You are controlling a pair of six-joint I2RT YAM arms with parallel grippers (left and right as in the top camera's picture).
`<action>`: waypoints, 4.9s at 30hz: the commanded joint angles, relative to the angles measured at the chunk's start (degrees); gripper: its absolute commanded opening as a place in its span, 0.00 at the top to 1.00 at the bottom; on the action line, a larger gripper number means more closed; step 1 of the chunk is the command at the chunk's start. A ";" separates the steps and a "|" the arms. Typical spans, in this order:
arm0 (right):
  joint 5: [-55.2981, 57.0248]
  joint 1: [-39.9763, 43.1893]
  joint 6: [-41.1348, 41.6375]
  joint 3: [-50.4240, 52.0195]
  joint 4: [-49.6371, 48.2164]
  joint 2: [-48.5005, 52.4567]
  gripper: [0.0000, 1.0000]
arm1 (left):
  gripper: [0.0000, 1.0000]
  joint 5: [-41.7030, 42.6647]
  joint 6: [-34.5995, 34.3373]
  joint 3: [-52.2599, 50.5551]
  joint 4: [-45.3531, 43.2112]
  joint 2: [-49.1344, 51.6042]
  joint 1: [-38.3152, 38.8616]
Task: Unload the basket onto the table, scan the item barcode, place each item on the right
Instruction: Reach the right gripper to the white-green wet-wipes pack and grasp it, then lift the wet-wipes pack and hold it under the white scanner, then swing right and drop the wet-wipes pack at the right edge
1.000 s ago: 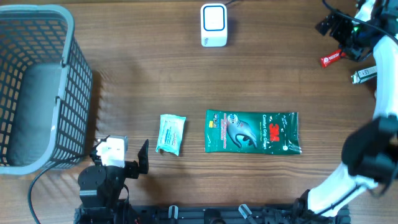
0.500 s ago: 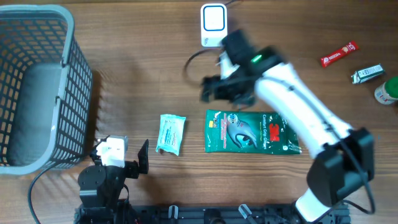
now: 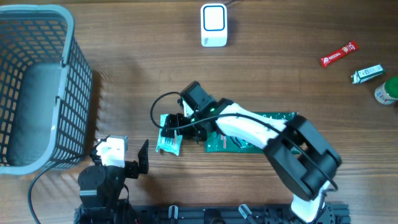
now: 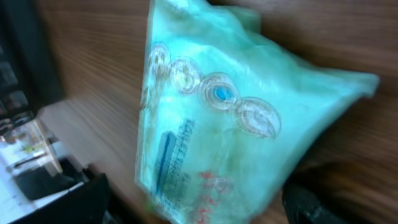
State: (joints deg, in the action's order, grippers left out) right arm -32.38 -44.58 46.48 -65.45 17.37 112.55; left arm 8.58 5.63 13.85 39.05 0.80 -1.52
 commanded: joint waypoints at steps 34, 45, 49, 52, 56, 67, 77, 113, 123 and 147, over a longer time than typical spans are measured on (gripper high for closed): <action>119.43 2.49 -90.64 -2.80 -31.67 -22.58 0.96 | 0.00 -0.33 -0.52 -0.39 -0.17 -0.42 -0.22; 87.52 -1.25 -168.10 -2.75 -105.57 -23.56 0.95 | 0.00 -0.33 -0.52 -0.39 -0.17 -0.42 -0.22; 87.97 -1.88 -168.10 -2.71 -86.55 -23.69 0.95 | 0.00 -0.33 -0.52 -0.39 -0.17 -0.42 -0.22; 87.25 -1.88 -168.12 -2.71 -79.65 -23.69 0.95 | 0.00 -0.33 -0.55 -0.39 -0.17 -0.42 -0.22; 83.71 -1.86 -168.10 -2.71 -82.16 -23.69 0.95 | 0.00 -0.33 -0.55 -0.39 -0.17 -0.42 -0.22; 37.86 -1.73 -168.10 -2.69 -112.06 -23.82 0.95 | 0.00 -0.33 -0.55 -0.39 -0.17 -0.42 -0.20; 61.22 -1.42 -161.02 -2.64 -105.11 -23.85 0.95 | 0.00 -0.33 -0.52 -0.39 -0.17 -0.42 -0.22; -10.84 32.13 16.87 -24.98 -47.21 19.37 0.96 | 0.00 -0.33 -0.52 -0.39 -0.17 -0.42 -0.22; -8.13 32.11 13.49 -26.60 -39.47 19.34 0.95 | 0.00 -0.33 -0.55 -0.39 -0.17 -0.42 -0.22; 38.14 66.14 -32.92 -26.60 18.67 -1.40 0.01 | 0.00 -0.33 -0.52 -0.39 -0.17 -0.42 -0.22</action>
State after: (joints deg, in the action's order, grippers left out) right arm 6.55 21.21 16.91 -91.33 36.12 113.23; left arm 8.56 5.63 13.74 39.05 0.80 -1.52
